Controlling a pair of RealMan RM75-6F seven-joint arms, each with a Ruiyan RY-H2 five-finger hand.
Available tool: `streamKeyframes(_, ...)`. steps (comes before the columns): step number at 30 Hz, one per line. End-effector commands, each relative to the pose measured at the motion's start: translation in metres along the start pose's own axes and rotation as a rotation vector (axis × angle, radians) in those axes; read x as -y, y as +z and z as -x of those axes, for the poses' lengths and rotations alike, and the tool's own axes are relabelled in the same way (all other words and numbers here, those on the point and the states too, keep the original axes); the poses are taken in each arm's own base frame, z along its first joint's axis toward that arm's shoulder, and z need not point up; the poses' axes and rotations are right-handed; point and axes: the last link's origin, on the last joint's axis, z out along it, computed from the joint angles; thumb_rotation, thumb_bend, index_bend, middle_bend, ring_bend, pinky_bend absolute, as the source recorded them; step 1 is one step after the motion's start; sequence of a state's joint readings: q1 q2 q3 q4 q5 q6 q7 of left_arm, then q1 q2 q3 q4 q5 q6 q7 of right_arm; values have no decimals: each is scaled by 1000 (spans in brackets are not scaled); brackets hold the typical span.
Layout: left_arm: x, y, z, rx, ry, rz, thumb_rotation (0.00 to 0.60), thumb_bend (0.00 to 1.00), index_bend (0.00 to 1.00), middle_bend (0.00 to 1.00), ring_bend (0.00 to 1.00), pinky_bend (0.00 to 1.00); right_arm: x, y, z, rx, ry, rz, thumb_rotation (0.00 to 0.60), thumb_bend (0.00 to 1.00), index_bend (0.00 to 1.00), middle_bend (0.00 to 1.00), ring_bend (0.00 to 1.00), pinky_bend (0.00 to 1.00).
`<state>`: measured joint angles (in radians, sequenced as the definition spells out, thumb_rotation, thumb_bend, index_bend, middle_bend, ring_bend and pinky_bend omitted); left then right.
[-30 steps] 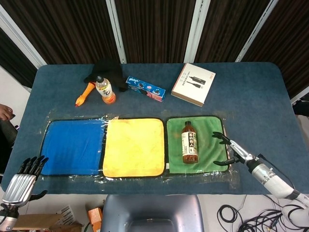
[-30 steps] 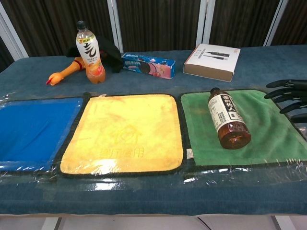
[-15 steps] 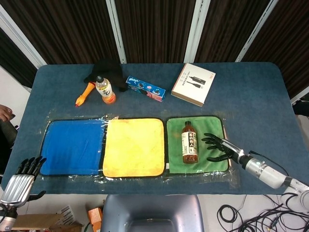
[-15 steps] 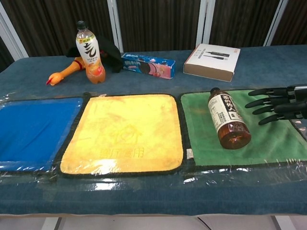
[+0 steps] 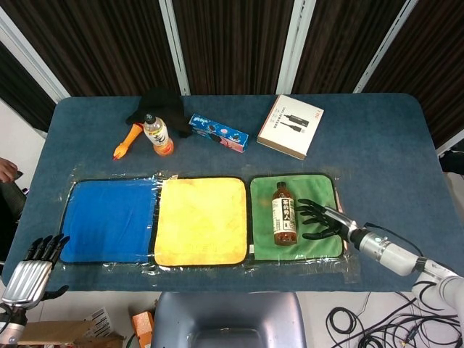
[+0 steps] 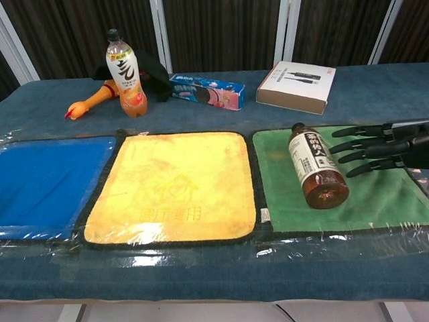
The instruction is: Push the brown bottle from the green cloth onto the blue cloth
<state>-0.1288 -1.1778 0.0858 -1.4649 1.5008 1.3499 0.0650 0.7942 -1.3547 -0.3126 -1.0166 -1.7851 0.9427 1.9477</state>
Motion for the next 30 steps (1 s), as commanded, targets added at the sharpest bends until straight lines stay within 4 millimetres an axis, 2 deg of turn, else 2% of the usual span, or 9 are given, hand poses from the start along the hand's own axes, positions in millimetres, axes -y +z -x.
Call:
streamKeyframes(1,0,0,0,0,0,0,600,29,0,47,0,73,1,1,1,6,0,-1,557,61,28,118,70,190)
streamKeyframes(19,6,-5,-1,-11,-11,-16,600,29,0,47,0,73,24,29,35,76,-48,-24,555,61,0,118,70,190)
streamKeyframes(30,8,-9,-2,-21,-14,-19,600,29,0,47,0,73,45,50,62,113,-102,-41,555,61,0,118,70,190)
